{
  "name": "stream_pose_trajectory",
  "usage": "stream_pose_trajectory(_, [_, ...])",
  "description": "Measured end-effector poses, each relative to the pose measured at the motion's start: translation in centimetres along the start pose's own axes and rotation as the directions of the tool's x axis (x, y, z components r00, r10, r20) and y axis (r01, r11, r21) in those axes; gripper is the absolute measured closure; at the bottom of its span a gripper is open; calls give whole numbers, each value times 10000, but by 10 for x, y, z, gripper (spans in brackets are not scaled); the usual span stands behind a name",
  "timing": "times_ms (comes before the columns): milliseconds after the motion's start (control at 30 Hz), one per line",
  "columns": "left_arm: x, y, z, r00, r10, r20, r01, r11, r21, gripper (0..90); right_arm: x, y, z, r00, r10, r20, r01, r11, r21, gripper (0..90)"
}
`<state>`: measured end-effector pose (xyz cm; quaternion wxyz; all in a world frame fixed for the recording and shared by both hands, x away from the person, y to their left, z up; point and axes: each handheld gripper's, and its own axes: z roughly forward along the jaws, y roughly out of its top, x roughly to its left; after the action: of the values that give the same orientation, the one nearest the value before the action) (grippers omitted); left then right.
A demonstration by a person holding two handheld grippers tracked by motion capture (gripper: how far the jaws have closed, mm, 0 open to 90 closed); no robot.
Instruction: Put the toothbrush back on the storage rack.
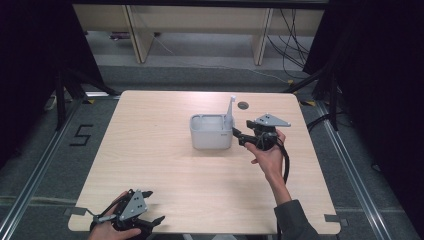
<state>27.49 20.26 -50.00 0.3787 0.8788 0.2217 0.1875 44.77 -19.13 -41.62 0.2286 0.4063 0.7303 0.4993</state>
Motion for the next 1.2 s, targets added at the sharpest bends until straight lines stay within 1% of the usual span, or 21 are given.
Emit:
stream_pose_trajectory(67, [0,0,0,10000,7,38,-7,10000,-40,148,4,-1,-2,9996,274,-94,-272,9995,175,353])
stream_pose_trajectory(100, [0,0,0,10000,27,49,-27,10000,45,148,3,-1,-2,9999,38,-128,-36,9999,120,348])
stream_pose_trajectory(233, [-1,0,0,9999,-103,58,103,9999,-89,148,5,-3,-5,9999,138,11,-138,9999,37,324])
stream_pose_trajectory(300, [0,0,0,10000,20,42,-20,10000,17,148,4,-3,-6,10000,-15,-89,17,9998,176,315])
stream_pose_trajectory(333, [0,0,0,10000,28,-12,-28,10000,3,148,5,-4,-7,9999,55,-116,-52,9998,183,313])
stream_pose_trajectory(367, [-1,0,0,10000,-89,8,89,9999,-133,147,7,-5,-7,9994,327,-132,-324,9993,170,311])
stream_pose_trajectory(400, [-1,0,0,10000,-100,4,100,9999,-135,148,6,-5,-8,9998,99,-152,-97,9999,120,311])
stream_pose_trajectory(533, [-1,0,0,10000,-93,-7,93,9998,-147,148,7,-7,-10,9997,55,-218,-50,9997,224,303])
stream_pose_trajectory(567, [-1,0,0,10000,-91,0,91,9999,-130,148,7,-8,-11,9999,52,-107,-50,9997,225,303])
stream_pose_trajectory(667, [-1,0,0,9999,-93,38,93,9999,-69,148,8,-9,-14,9993,191,-306,-184,9995,261,302])
stream_pose_trajectory(800, [-2,0,0,9999,-103,4,103,9999,-138,148,8,-12,-17,9996,222,-201,-216,9994,275,295])
stream_pose_trajectory(833, [-1,0,0,10000,-94,6,95,9999,-137,148,7,-13,-17,9997,42,-255,-34,9995,320,293])
stream_pose_trajectory(867, [-1,0,0,9999,-113,-15,113,9998,-169,148,8,-15,-17,9997,193,-117,-191,9996,226,293])
stream_pose_trajectory(900, [-1,0,0,9999,-122,-10,122,9998,-134,148,7,-15,-18,9995,131,-276,-120,9992,378,291])
stream_pose_trajectory(967, [-1,0,0,9999,-106,-11,106,9999,-136,148,7,-18,-18,9996,69,-279,-58,9993,373,288])
stream_pose_trajectory(1000, [-2,0,0,9999,-119,3,119,9998,-148,148,9,-19,-19,9997,248,-87,-245,9991,336,283])
stream_pose_trajectory(1033, [-1,0,0,9999,-103,1,103,9999,-139,148,7,-19,-19,9997,41,-259,-28,9988,486,282])
stream_pose_trajectory(1100, [-1,0,0,10000,-97,-11,97,9998,-144,148,10,-21,-21,9994,246,-246,-233,9984,509,282])
stream_pose_trajectory(1133, [-2,0,0,10000,-94,-1,94,9999,-139,148,9,-21,-22,9997,-7,-236,20,9986,531,282])
stream_pose_trajectory(1167, [-2,0,0,10000,-99,8,99,9999,-138,148,10,-21,-22,9993,4,-372,13,9990,442,282])
stream_pose_trajectory(1200, [-1,0,0,9999,-103,41,104,9999,-123,148,10,-22,-23,9995,-156,-292,168,9989,432,281])
